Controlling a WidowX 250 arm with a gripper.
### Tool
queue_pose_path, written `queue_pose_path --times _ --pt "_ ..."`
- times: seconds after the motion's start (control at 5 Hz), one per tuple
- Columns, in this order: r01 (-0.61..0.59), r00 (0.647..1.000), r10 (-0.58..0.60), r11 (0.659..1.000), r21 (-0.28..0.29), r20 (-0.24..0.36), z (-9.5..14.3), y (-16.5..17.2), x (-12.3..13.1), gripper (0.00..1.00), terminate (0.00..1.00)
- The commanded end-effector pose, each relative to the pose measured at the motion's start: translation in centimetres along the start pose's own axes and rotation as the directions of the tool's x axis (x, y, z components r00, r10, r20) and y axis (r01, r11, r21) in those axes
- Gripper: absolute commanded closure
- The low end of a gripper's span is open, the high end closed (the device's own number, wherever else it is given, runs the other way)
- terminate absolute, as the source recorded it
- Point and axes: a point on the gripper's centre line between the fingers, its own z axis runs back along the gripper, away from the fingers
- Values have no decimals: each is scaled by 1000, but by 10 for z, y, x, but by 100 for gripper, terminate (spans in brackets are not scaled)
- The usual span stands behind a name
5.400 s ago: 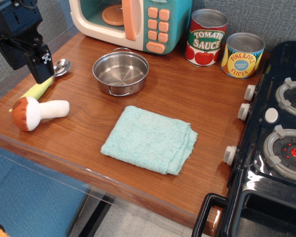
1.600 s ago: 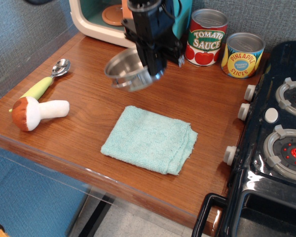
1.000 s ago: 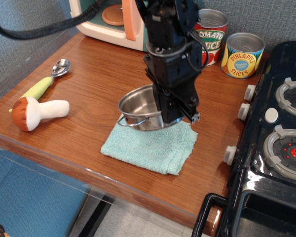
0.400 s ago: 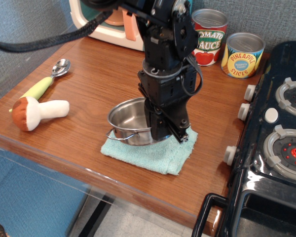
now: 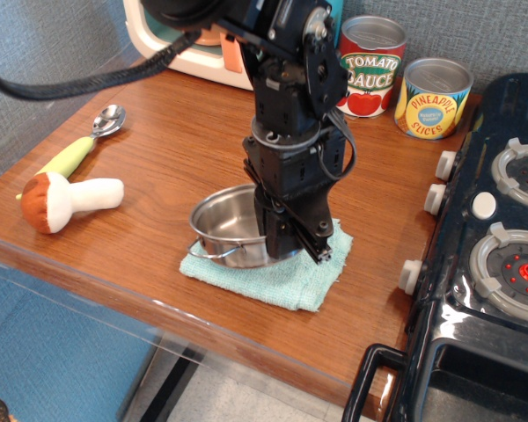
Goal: Put the metal pot on the blue cloth.
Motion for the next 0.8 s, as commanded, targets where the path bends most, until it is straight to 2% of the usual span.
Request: queue_pose_path --times 0.0,0.2,0.4,0.6 --pt "-44 998 45 999 -17 50 14 8 2 0 0" --pt "-49 996 52 998 -42 70 21 8 6 0 0" --pt "-54 991 61 997 -61 117 33 8 9 0 0" --pt "-123 977 127 992 -31 171 59 13 9 0 0"
